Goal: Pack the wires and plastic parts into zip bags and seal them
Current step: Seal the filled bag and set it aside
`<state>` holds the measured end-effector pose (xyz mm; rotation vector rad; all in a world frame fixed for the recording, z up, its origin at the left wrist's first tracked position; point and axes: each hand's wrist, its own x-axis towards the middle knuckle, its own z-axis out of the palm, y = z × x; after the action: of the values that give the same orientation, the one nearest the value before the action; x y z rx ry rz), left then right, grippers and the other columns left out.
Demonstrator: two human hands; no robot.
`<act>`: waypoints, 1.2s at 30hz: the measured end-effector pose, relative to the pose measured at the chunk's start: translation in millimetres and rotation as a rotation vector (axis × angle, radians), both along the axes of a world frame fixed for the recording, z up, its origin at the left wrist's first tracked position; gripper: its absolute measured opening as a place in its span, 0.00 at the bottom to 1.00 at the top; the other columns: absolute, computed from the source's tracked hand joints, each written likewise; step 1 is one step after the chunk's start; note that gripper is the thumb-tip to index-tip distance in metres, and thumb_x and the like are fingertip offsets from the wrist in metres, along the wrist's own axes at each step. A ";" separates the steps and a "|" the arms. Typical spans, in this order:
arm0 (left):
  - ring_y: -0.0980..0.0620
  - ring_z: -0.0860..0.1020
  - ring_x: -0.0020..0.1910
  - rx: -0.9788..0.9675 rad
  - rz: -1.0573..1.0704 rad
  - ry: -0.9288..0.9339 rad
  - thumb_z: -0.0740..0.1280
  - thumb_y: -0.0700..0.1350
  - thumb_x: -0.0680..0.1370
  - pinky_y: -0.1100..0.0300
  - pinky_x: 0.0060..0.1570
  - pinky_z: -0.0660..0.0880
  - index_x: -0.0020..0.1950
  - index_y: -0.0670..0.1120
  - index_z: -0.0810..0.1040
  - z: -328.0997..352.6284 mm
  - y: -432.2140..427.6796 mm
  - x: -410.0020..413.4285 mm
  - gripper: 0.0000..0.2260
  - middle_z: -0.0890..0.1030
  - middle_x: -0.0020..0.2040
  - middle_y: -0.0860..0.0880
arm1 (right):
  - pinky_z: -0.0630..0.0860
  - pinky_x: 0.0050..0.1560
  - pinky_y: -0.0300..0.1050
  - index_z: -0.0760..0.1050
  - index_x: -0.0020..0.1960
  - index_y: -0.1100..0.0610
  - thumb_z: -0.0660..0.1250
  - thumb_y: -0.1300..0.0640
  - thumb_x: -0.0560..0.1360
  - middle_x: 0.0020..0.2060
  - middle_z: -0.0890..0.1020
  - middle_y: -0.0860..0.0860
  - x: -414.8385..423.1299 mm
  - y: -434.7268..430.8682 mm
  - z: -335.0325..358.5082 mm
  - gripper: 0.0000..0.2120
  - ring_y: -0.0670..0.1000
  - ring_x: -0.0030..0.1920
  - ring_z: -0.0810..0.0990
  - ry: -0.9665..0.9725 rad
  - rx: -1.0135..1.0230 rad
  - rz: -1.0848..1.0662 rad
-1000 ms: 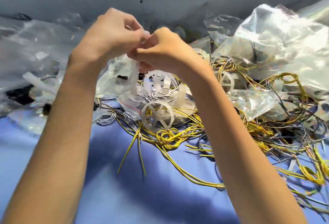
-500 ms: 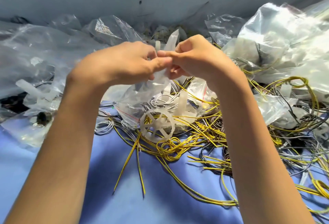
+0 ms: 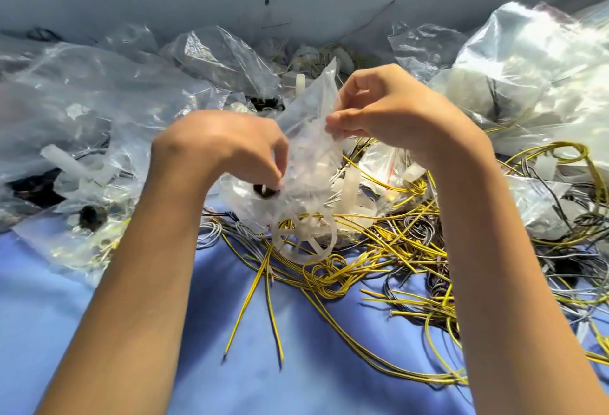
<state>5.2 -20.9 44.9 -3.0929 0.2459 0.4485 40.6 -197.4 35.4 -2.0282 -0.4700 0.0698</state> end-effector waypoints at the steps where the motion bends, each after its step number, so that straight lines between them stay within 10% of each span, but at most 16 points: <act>1: 0.54 0.79 0.44 0.033 0.021 0.020 0.69 0.49 0.73 0.61 0.45 0.75 0.44 0.52 0.78 -0.5 2.6 -0.3 0.03 0.83 0.43 0.56 | 0.78 0.55 0.51 0.74 0.38 0.59 0.71 0.66 0.72 0.33 0.83 0.54 0.3 0.2 -0.1 0.08 0.50 0.36 0.82 -0.023 -0.027 -0.014; 6: 0.64 0.78 0.29 -0.100 0.094 -0.017 0.63 0.55 0.78 0.65 0.33 0.68 0.48 0.49 0.78 2.5 10.0 4.7 0.11 0.84 0.34 0.56 | 0.72 0.43 0.48 0.74 0.37 0.53 0.70 0.66 0.70 0.35 0.84 0.52 2.8 1.8 0.7 0.11 0.50 0.37 0.79 -0.095 -0.077 -0.023; 11: 0.45 0.72 0.63 -0.195 0.311 -0.155 0.62 0.62 0.76 0.53 0.59 0.69 0.69 0.48 0.67 -9.5 33.8 19.8 0.26 0.74 0.66 0.47 | 0.69 0.38 0.45 0.72 0.36 0.49 0.64 0.68 0.69 0.36 0.80 0.49 5.7 -5.8 3.6 0.13 0.53 0.38 0.76 -0.199 -0.027 -0.112; 18: 0.39 0.67 0.70 -0.428 0.667 -0.281 0.65 0.66 0.71 0.48 0.63 0.65 0.77 0.40 0.48 -23.4 63.2 28.7 0.47 0.66 0.72 0.38 | 0.70 0.37 0.41 0.67 0.30 0.53 0.54 0.69 0.61 0.25 0.72 0.43 -1.7 -6.9 12.8 0.12 0.44 0.31 0.71 -0.177 0.256 -0.176; 22: 0.58 0.81 0.36 -0.786 0.467 -0.262 0.69 0.47 0.76 0.59 0.43 0.72 0.50 0.44 0.77 -25.6 62.7 22.9 0.07 0.85 0.36 0.50 | 0.69 0.34 0.41 0.68 0.28 0.53 0.55 0.75 0.67 0.26 0.73 0.44 1.4 -9.0 11.2 0.19 0.42 0.28 0.70 -0.205 0.278 -0.300; 24: 0.55 0.78 0.32 -0.816 0.411 -0.401 0.69 0.41 0.75 0.59 0.42 0.71 0.38 0.46 0.78 -19.5 57.6 20.1 0.06 0.81 0.28 0.51 | 0.68 0.38 0.43 0.66 0.34 0.52 0.58 0.71 0.70 0.33 0.74 0.49 8.1 -10.1 7.9 0.15 0.49 0.36 0.72 -0.204 0.228 -0.359; 27: 0.44 0.78 0.44 -0.598 0.516 -0.666 0.65 0.43 0.73 0.56 0.45 0.73 0.38 0.44 0.78 -12.6 47.1 21.5 0.05 0.82 0.37 0.43 | 0.73 0.53 0.46 0.70 0.51 0.52 0.62 0.59 0.76 0.48 0.77 0.51 14.7 -11.7 0.5 0.05 0.53 0.53 0.76 -0.176 0.019 -0.386; 31: 0.33 0.72 0.58 -0.375 0.655 -0.841 0.59 0.44 0.75 0.48 0.54 0.70 0.55 0.41 0.75 -10.5 34.5 19.2 0.12 0.78 0.55 0.35 | 0.59 0.56 0.33 0.62 0.69 0.56 0.64 0.52 0.76 0.60 0.65 0.53 10.7 -8.0 0.2 0.24 0.54 0.64 0.69 -0.256 -0.126 -0.465; 34: 0.40 0.78 0.53 -0.629 0.507 -0.838 0.59 0.45 0.78 0.51 0.52 0.72 0.50 0.43 0.71 -4.3 18.9 21.7 0.06 0.79 0.50 0.40 | 0.55 0.48 0.26 0.59 0.73 0.55 0.64 0.50 0.77 0.61 0.63 0.52 6.6 2.1 2.4 0.28 0.48 0.62 0.66 -0.258 -0.091 -0.428; 36: 0.45 0.82 0.46 -1.061 0.364 -0.663 0.61 0.41 0.79 0.48 0.50 0.78 0.45 0.45 0.69 1.5 2.0 18.8 0.03 0.78 0.50 0.42 | 0.53 0.63 0.32 0.49 0.77 0.56 0.63 0.46 0.77 0.74 0.54 0.58 3.2 9.7 1.6 0.36 0.51 0.73 0.57 -0.221 -0.159 -0.381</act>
<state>24.0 -18.9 46.4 -4.0049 -0.1678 -1.0857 43.8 -187.7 37.0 -2.2606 -0.2110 -0.3620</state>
